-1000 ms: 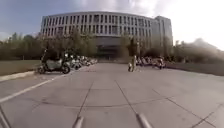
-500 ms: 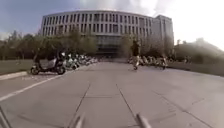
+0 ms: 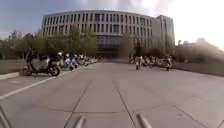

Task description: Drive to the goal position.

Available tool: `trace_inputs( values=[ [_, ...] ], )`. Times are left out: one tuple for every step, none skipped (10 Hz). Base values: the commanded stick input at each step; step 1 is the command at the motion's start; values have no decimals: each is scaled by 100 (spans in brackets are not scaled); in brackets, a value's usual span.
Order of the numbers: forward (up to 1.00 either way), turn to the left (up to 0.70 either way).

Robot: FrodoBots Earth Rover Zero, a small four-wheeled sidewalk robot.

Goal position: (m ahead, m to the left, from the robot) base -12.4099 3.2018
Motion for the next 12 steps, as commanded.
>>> trace_inputs(
  values=[
    [100, 0],
    [100, 0],
    [100, 0],
    [100, 0],
    [100, 0],
    [100, 0],
    [100, 0],
    [100, 0],
    [100, 0],
    [100, 0],
    [100, 0],
    [100, 0]
  ],
)
